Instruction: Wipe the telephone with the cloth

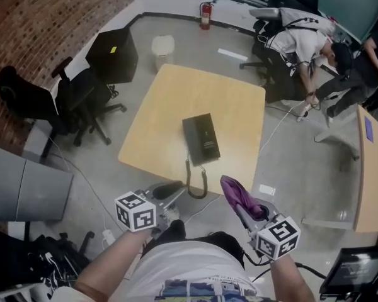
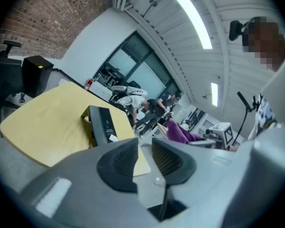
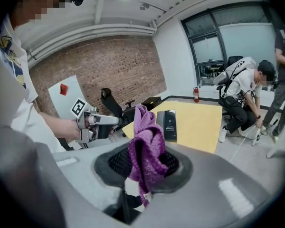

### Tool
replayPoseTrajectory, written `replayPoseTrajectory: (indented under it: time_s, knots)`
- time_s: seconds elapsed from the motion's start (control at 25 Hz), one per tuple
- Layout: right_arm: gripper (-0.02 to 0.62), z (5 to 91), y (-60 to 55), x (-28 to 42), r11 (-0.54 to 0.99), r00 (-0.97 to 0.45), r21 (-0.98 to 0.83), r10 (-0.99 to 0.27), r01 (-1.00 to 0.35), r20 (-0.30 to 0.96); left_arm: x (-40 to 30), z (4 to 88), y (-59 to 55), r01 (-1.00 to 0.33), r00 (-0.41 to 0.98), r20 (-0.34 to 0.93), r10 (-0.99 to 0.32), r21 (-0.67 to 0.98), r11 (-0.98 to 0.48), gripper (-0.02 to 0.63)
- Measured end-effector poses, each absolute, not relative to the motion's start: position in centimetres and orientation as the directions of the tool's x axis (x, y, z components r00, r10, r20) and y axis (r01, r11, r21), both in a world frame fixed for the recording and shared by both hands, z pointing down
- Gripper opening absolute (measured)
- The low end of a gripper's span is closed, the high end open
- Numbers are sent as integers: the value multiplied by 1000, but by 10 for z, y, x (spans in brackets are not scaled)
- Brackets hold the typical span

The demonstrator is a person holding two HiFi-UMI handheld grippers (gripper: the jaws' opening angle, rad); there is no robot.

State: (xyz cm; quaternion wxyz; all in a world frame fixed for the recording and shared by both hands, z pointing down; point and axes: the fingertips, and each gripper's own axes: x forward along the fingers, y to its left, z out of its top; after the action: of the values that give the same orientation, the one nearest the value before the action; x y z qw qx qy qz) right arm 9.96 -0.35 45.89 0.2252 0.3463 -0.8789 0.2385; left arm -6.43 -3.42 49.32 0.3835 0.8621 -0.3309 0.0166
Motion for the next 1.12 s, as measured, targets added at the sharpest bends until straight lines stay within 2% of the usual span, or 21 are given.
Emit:
replayPoseTrajectory:
  time_s: [0.24, 0.6, 0.92, 1.12]
  knots:
    - [86, 456, -31, 81, 601, -632, -272, -539, -752, 556, -82, 538, -92, -557, 796, 309, -520, 711, -430, 129]
    - [86, 447, -76, 104, 639, -633, -248, -487, -728, 602, -79, 604, -166, -544, 740, 330, -586, 807, -232, 169]
    - [86, 445, -101, 133, 649, -623, -236, -464, -723, 630, -67, 635, -196, -528, 734, 346, -585, 832, -171, 221]
    - [86, 446, -110, 144, 654, -622, -236, -454, -719, 639, -60, 645, -204, -519, 729, 351, -588, 843, -140, 224]
